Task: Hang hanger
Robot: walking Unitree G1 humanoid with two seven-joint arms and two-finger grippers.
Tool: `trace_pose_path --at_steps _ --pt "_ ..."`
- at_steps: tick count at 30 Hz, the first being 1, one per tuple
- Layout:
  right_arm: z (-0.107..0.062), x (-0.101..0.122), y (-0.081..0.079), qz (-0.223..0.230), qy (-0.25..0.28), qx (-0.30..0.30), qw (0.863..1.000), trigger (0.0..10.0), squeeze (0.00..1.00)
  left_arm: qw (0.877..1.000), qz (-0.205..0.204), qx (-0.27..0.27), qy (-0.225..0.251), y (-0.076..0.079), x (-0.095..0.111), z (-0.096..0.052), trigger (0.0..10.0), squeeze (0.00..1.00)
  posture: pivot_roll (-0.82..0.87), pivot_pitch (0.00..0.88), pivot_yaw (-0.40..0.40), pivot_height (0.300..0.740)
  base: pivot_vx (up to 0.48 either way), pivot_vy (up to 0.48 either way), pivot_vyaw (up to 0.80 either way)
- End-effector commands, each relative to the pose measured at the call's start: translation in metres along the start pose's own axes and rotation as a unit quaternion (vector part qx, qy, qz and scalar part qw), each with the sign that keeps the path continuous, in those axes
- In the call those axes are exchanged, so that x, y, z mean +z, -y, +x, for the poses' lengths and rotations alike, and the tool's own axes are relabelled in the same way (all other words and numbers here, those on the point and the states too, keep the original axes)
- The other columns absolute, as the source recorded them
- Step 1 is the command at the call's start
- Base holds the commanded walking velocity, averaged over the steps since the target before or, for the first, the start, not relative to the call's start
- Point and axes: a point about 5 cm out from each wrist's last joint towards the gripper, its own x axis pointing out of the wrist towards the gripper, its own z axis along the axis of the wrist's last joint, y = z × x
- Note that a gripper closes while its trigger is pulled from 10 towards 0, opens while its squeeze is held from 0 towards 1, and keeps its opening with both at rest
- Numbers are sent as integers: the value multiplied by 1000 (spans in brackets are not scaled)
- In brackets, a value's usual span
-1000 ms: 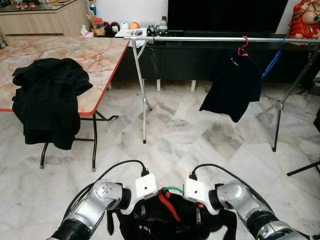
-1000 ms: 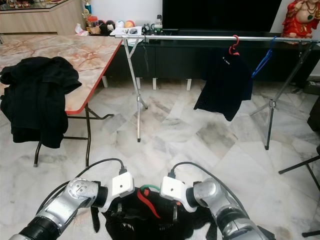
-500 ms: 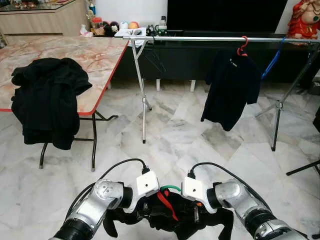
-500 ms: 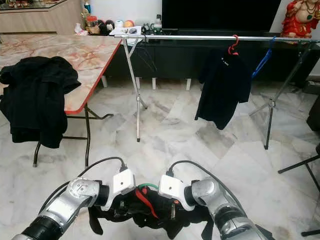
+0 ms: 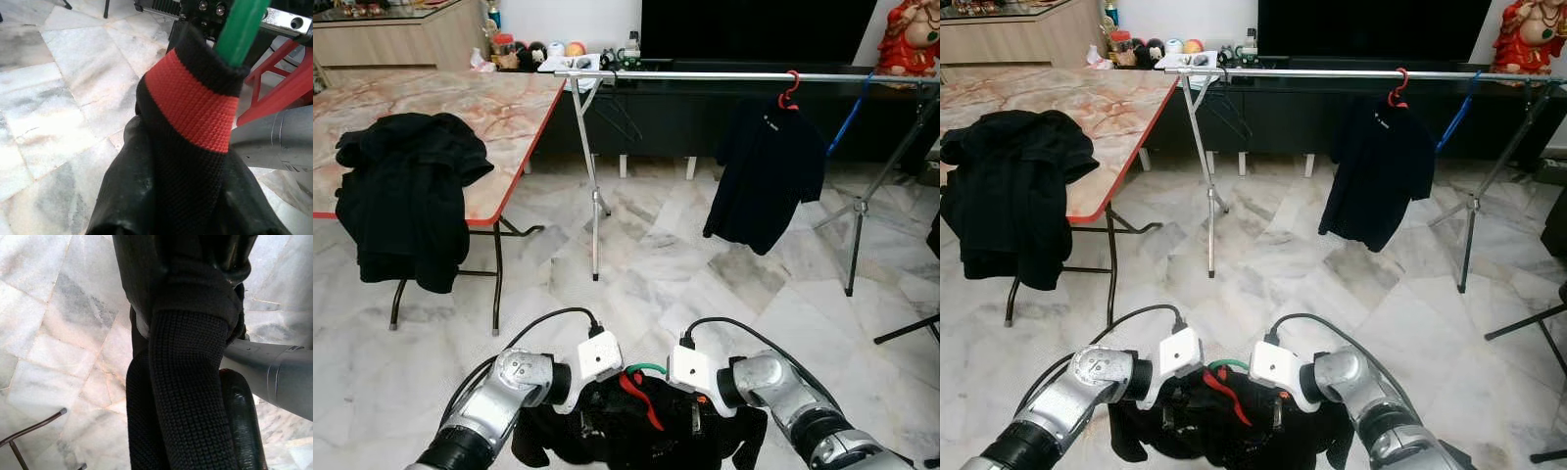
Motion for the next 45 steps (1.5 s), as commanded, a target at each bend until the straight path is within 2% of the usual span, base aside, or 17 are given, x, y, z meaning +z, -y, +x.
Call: trace_pose_path --at_steps 1,23,24,25,26,27,28,29,30,34,45 --pt "-4 15 11 0 35 -30 999 0 0 1000 -10 -17 -2 4 -2 5 0 0 124 72 -17 740 0 0 0" --pt "-5 12 12 6 30 -41 999 0 0 1000 -11 -23 -2 5 -2 5 0 0 122 59 -17 740 0 0 0" --pt "-5 12 12 5 28 -44 999 314 0 1000 -11 -24 -2 6 -2 6 0 0 121 56 -16 740 0 0 0" --pt "-5 12 13 4 26 -49 998 2078 0 1000 -11 -24 -2 6 -3 6 0 0 121 55 -16 740 0 0 0" --pt "-5 12 13 4 26 -49 998 2078 0 1000 -11 -24 -2 6 -3 6 0 0 121 55 -16 740 0 0 0" --pt "-5 11 13 3 25 -50 998 3294 12 1000 -11 -24 -2 6 -3 6 0 0 121 55 -16 740 0 0 0" --pt "-5 11 13 3 25 -51 998 4431 145 1000 -11 -24 -2 6 -3 6 0 0 121 53 -16 740 0 0 0" --pt "-5 11 13 3 24 -51 998 8000 549 1000 -10 -25 -2 6 -3 6 0 0 121 53 -16 740 0 0 0" --pt "-5 11 13 4 22 -53 998 10000 1000 1000 -10 -25 -2 6 -3 6 0 0 121 53 -16 740 0 0 0" --pt "-6 9 12 5 17 -50 999 10000 1000 1000 -9 -18 -7 5 -4 5 0 0 120 48 -16 740 0 0 0" --pt "-6 3 10 4 -4 -36 999 10000 1000 997 1 43 -61 -6 -22 -4 0 0 117 52 -19 740 0 0 0"
